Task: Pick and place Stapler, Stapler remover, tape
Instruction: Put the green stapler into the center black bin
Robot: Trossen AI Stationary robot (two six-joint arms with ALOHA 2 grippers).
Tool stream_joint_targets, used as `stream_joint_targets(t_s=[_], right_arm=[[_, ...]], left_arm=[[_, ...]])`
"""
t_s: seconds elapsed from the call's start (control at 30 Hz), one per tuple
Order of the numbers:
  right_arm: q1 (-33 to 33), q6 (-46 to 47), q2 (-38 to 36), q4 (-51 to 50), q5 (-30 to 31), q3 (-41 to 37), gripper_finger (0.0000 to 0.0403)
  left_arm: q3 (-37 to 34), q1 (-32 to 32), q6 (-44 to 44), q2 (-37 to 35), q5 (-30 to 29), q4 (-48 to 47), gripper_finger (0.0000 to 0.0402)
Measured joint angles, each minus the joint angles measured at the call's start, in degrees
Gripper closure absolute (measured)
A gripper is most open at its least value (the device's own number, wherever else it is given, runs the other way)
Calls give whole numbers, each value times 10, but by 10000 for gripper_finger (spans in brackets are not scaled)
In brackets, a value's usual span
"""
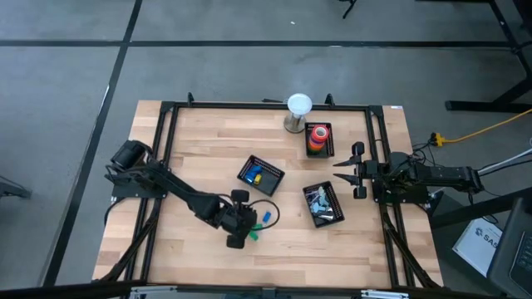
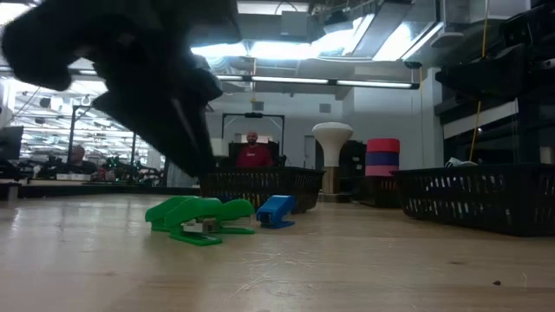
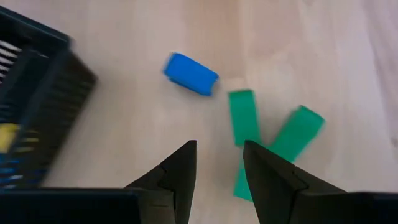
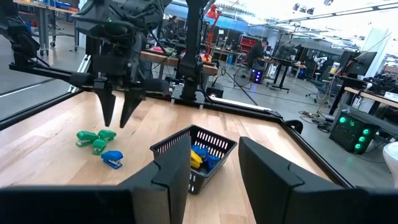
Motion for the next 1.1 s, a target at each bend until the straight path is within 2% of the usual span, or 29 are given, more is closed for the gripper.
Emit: stream_joint_targets(t_s=[0.2,0.47,0.9,1.1], right_arm=[[0,0,0,0,0,0,263],[0,0,0,0,0,0,263],[0,0,0,0,0,0,263],[0,0,0,0,0,0,263]], left_arm=[[0,-6,0,1,44,0,272],[0,-22,-2,1,46,0,269],[0,-32,16,1,27,-2,198],[0,-33,15,2,29,-26,190]])
